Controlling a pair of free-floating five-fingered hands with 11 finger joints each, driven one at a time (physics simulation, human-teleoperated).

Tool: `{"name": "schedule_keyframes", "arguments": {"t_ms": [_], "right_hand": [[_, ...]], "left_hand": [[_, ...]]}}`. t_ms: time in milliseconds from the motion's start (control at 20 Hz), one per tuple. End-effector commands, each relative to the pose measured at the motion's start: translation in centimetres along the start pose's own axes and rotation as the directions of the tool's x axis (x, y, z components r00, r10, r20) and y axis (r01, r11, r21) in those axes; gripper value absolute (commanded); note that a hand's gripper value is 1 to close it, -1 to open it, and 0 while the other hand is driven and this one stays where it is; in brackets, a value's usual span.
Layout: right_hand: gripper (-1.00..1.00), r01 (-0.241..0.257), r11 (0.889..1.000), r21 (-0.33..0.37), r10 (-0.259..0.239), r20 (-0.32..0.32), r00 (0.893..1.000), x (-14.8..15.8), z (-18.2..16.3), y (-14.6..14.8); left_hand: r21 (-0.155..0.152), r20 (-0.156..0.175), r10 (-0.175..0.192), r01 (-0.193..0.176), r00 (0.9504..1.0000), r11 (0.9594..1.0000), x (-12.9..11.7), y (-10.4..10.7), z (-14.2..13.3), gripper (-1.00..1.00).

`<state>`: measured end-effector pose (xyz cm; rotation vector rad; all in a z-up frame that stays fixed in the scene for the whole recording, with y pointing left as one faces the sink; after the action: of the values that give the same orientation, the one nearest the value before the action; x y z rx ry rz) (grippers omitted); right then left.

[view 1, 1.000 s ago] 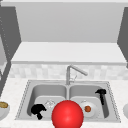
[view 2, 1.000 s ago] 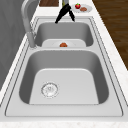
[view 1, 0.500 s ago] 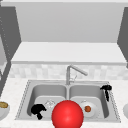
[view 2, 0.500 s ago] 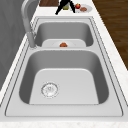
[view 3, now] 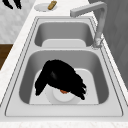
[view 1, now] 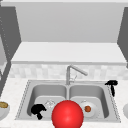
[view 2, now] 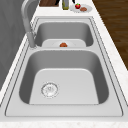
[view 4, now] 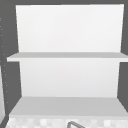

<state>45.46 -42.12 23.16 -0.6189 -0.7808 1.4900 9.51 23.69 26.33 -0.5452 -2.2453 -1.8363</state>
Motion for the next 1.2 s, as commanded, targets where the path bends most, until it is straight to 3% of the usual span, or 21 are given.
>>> {"name": "schedule_keyframes", "arguments": {"t_ms": [0,450,1150], "right_hand": [[-1.00,0.013,1.000,0.024,-0.013,0.008,1.000,-1.6,1.3,-1.5],[-1.00,0.022,1.000,0.006,-0.022,0.031,0.999,-6.1,3.8,-4.1],[-1.00,0.060,0.998,-0.036,-0.057,0.071,0.996,-14.2,4.8,-4.6]], "left_hand": [[0.000,0.000,0.000,0.000,1.0000,1.0000,0.0,0.0,0.0,0.00],[0.000,0.000,0.000,0.000,1.0000,1.0000,0.0,0.0,0.0,0.00],[0.000,0.000,0.000,0.000,1.0000,1.0000,0.0,0.0,0.0,0.00]]}}
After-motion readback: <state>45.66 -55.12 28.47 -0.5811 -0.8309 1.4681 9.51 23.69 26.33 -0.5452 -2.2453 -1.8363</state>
